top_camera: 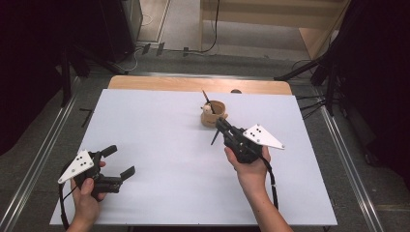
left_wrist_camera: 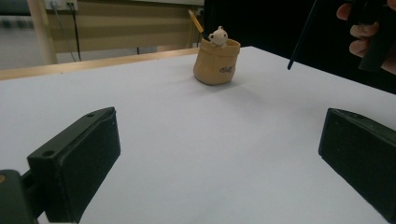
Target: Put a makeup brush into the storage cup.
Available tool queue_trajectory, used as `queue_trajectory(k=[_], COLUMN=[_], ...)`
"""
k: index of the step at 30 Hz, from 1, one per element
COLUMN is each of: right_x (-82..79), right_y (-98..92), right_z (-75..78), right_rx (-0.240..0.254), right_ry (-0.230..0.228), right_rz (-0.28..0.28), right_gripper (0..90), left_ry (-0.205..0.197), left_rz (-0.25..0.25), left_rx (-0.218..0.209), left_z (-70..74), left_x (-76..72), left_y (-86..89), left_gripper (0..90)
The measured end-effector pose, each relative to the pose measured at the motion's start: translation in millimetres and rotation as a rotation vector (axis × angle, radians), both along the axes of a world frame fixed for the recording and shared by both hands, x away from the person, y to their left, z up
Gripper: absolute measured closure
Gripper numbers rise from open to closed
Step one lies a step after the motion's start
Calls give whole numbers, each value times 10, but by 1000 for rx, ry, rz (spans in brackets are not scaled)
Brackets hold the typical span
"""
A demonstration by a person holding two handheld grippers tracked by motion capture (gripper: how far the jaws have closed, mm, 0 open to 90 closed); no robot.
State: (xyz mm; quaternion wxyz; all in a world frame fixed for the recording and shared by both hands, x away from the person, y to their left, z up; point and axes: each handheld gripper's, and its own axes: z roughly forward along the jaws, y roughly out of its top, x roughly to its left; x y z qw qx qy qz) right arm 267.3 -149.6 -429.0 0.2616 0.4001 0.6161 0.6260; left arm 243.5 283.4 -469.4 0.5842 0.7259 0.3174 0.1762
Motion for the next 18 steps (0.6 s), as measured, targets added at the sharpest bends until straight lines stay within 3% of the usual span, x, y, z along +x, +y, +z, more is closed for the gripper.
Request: queue_trajectory(k=[11, 13, 18], right_x=[98, 120, 185], right_y=[-2, -1, 6], right_z=[38, 55, 132], right_rx=[15, 5, -9], right_ry=[-5, -7, -23], right_rz=[-20, -26, -32], right_gripper=[849, 849, 849], left_ry=[-5, -10, -11], left_rz=[46, 46, 53], left_rx=[-4, 14, 8], left_z=[-57, -76, -93], left_x=[-108, -130, -149], left_y=[237, 255, 287], left_gripper=[0, 0, 0])
